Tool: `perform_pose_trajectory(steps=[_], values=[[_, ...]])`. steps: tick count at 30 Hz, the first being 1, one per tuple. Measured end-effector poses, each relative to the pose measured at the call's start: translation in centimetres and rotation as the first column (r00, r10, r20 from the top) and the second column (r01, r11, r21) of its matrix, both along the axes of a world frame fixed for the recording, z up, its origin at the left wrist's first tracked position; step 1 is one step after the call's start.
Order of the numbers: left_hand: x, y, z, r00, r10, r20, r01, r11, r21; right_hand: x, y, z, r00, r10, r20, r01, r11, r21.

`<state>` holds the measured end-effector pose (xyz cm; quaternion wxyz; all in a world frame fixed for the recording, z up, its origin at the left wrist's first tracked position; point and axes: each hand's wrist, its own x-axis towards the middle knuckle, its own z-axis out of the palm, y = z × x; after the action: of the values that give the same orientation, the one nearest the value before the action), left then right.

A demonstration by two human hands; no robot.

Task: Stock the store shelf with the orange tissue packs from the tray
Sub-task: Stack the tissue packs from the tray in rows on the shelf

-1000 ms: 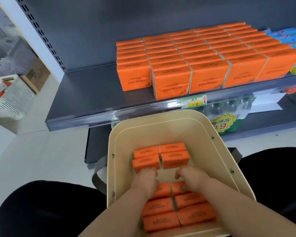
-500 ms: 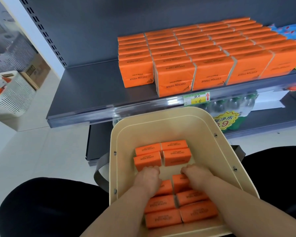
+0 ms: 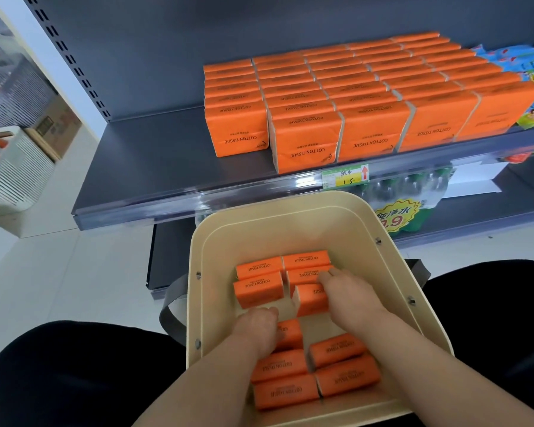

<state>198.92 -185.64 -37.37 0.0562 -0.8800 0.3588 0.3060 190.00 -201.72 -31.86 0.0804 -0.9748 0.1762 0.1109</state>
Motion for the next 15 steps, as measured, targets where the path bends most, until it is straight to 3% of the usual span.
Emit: perform_pose_trajectory(steps=[9, 15], values=[[0.0, 0.1, 0.1, 0.994, -0.090, 0.063, 0.084, 0.993, 0.085, 0.0, 0.0, -0.1, 0.998, -0.025, -0.065, 0.029, 0.998, 0.055], [0.2, -0.5, 2.6, 0.987, 0.063, 0.150, -0.056, 0.997, -0.050, -0.1, -0.2, 1.1, 1.000, -0.009, -0.013, 0.009, 1.000, -0.022]])
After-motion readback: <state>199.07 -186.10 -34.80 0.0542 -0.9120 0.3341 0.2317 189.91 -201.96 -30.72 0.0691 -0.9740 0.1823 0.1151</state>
